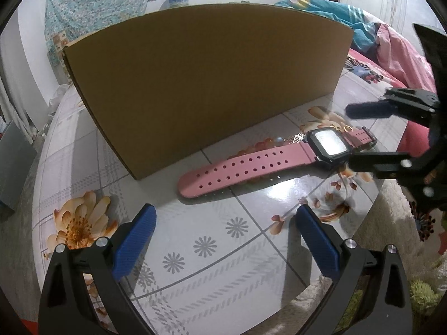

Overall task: Organize jewelry
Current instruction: 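Reach the right gripper to the pink smartwatch and close on its face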

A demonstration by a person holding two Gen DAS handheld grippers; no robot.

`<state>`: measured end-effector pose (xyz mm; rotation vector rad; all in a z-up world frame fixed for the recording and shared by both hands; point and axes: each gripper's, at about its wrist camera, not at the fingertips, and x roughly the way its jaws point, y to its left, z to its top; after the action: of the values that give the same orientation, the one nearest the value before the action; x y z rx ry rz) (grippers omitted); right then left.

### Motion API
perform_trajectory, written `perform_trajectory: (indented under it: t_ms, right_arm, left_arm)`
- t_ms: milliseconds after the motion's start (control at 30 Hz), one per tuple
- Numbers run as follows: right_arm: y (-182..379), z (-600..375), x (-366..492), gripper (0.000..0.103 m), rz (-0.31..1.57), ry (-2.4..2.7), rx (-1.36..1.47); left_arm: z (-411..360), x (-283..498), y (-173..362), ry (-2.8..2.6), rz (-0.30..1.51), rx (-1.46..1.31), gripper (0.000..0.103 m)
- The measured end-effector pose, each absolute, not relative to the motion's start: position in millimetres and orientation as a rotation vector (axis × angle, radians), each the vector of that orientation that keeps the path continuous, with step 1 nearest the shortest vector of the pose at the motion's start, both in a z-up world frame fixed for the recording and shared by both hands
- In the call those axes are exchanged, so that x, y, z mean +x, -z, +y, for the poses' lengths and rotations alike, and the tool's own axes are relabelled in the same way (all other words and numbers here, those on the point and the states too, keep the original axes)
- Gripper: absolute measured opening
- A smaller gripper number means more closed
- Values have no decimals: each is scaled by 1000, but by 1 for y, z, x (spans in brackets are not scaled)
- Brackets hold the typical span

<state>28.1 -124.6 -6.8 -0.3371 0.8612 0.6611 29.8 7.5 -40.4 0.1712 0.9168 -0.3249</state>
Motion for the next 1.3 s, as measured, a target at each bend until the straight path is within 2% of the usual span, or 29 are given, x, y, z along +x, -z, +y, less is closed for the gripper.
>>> perform_trajectory:
  t_ms: [67,433,500,567,1000,1233,1300]
  right_arm:
    - [12,-120,32,46,886,-672,-367]
    - [19,-93,32,51,918,-679,-500]
    - [18,-92,32,45,925,-688,-493]
    - [17,-91,33,44,935,-702,-480]
    - [10,-138,67,40,1019,-868,-265]
    - [9,-152,68,38,1027,-936,-173]
    - [8,-160,68,37,1028,-957,-135]
  left_arm:
    - [9,29,40,322,912,173,94]
    - [-20,18,19,430,771,347,71]
    - [-29,18,20,460,766,379,64]
    - [-38,17,23,485,756,419,61]
    - [-72,22,35,517,712,617,53]
    - [-67,29,33,521,730,613,50]
    - [-67,32,33,523,739,605,45]
